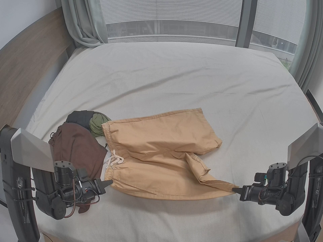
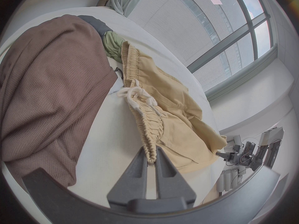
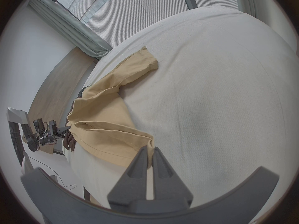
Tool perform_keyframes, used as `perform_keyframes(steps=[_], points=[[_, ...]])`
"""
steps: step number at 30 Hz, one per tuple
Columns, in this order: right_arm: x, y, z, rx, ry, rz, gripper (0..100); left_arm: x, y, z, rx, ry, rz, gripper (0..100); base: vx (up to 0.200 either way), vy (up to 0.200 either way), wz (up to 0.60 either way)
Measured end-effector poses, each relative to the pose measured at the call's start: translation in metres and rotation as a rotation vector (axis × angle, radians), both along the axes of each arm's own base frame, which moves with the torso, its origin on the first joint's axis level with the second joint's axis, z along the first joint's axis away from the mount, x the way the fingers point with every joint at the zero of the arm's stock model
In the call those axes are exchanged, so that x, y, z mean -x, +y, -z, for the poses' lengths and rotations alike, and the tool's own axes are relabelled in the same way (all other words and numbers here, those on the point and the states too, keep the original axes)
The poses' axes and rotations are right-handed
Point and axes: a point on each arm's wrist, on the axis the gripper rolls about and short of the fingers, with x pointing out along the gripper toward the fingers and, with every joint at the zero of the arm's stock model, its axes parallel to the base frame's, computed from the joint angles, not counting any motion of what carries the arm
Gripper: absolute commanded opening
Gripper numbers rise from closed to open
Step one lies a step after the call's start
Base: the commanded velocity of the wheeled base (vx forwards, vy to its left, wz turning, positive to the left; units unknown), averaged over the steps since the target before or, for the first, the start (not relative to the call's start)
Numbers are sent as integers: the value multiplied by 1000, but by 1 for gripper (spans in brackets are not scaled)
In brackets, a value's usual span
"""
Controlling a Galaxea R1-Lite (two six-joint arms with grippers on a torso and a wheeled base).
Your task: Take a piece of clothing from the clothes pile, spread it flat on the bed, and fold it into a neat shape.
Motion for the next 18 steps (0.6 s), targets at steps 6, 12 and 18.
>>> perform_keyframes(steps=[6,12,18], points=[[1,0,4,5,16,0,100,2,1,6,-26,9,11,100,0,0,0],[2,1,4,13,16,-14,100,5,1,8,-36,21,19,100,0,0,0],[-2,3,-3,1,-34,-56,100,4,1,6,-35,14,17,100,0,0,0]])
